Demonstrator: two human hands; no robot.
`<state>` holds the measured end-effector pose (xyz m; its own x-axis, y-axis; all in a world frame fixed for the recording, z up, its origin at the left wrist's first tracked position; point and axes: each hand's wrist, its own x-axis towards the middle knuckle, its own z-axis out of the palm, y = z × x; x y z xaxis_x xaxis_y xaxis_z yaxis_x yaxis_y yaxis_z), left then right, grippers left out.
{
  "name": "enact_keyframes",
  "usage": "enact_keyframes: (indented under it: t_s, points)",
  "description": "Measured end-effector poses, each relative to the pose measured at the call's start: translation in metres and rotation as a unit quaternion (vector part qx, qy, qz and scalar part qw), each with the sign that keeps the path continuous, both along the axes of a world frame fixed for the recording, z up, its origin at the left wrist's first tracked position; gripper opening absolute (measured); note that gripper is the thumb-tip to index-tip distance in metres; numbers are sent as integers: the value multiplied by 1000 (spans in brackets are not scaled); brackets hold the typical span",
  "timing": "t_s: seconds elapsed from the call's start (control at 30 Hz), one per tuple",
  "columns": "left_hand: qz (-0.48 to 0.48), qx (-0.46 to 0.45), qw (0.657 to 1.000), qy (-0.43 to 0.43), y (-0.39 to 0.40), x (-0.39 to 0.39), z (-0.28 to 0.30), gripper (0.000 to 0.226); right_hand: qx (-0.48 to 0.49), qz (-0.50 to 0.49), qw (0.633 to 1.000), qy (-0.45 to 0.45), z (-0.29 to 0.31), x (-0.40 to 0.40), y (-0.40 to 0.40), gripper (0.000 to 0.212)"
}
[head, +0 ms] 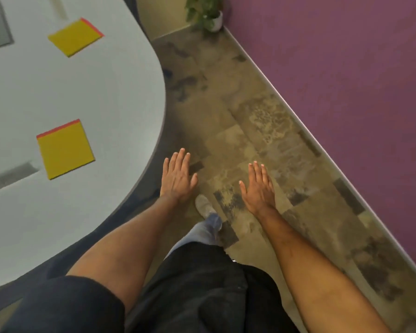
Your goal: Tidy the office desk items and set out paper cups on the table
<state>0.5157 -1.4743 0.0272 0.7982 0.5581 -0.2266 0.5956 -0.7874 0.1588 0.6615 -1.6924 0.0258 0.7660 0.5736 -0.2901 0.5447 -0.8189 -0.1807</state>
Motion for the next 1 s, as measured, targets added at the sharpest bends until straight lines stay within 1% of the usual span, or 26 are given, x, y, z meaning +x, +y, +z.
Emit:
enact_keyframes:
  t_s: [0.13,0.33,0.4,0.47,0.63,0.73,0.83,1.0]
  points:
    - [64,-27,997,15,50,18,0,70,6,43,999,6,10,49,65,71]
    - [176,-35,984,-4,127,44,-4,67,-5,116,993,-5,12,121,171,71]
    - [210,-58,976,-4,148,44,0,66,-4,143,990,12,17,129,210,71]
    - [240,-36,970,-13,171,42,-1,67,-5,192,981,-11,19,135,251,70]
    - [346,-48,937,-14,216,24,-3,67,-1,281,960,8,19,142,359,69]
    - [417,-53,908,-3,235,6,-6,67,3,346,938,15,17,135,422,69]
    - [483,-56,874,0,252,-8,-15,67,-7,418,908,23,10,129,479,69]
    - [602,-60,796,-28,279,-17,-22,67,-29,542,840,13,1,111,568,69]
